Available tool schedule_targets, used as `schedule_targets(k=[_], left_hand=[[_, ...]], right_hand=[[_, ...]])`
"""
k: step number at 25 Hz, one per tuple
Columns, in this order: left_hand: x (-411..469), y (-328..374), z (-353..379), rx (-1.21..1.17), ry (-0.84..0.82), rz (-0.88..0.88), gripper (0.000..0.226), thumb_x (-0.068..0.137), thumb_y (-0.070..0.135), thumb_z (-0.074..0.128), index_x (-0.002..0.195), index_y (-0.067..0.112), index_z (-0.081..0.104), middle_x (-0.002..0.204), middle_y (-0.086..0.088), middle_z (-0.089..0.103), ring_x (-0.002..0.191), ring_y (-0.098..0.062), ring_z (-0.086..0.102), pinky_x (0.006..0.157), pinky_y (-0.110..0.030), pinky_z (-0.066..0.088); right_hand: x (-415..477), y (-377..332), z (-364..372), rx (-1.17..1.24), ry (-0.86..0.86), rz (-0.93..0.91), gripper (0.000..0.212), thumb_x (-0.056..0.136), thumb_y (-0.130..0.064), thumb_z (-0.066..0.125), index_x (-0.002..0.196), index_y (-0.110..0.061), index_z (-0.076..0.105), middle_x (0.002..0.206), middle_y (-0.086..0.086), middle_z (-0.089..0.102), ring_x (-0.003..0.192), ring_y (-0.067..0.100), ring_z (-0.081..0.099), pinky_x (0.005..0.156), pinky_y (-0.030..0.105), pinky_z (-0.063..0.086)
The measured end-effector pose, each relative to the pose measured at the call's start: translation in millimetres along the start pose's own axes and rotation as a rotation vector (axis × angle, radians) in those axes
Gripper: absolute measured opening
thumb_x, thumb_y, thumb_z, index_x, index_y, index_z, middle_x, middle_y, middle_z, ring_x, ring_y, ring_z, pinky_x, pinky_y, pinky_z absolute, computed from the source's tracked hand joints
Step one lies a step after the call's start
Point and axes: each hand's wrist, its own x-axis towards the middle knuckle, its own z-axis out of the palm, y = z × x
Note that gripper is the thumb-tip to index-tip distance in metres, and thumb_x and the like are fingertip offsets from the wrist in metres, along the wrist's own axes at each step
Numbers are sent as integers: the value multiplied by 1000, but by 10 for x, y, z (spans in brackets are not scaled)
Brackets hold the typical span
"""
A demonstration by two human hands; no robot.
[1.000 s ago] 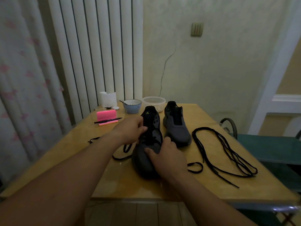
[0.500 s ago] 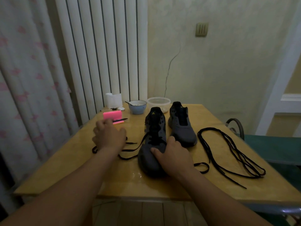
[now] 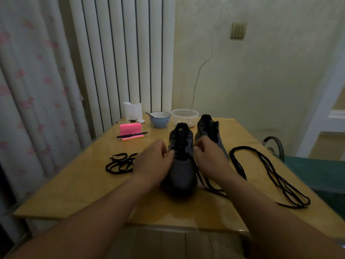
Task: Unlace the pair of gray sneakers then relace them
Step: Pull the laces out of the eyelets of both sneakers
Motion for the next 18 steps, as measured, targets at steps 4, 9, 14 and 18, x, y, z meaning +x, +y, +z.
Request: schedule_targets(k=[4, 9, 14, 18], left_hand=[[77, 86, 226, -190, -241, -233, 62, 88, 72, 61, 126, 25, 48, 117, 3, 55, 104, -20, 60, 87, -46, 58], [141, 85, 337, -278, -230, -263, 97, 63, 91, 53, 136, 28, 52, 126, 1, 60, 116, -25, 59, 95, -51, 56], [-11, 12, 371, -346, -113, -203, 103, 66, 93, 54, 148, 29, 48, 137, 2, 56, 126, -22, 55, 102, -49, 52], [-122, 11, 418, -379, 83, -51, 39, 92, 56, 60, 122, 32, 49, 118, 8, 53, 108, -16, 55, 94, -46, 53]], right_hand=[[387, -135, 44, 10, -148, 126, 42, 98, -52, 62, 111, -12, 56, 92, 1, 62, 81, 13, 59, 59, 31, 41], [513, -109, 128, -39, -209, 142, 36, 98, -47, 60, 97, -12, 56, 91, 6, 63, 79, 20, 60, 65, 36, 48], [475, 48, 153, 299, -193, 205, 23, 103, -23, 48, 88, -10, 60, 85, 13, 60, 76, 26, 57, 68, 39, 42], [300, 121, 89, 609, -290, 275, 26, 108, -31, 54, 109, -8, 67, 88, 8, 68, 72, 18, 64, 62, 31, 49]])
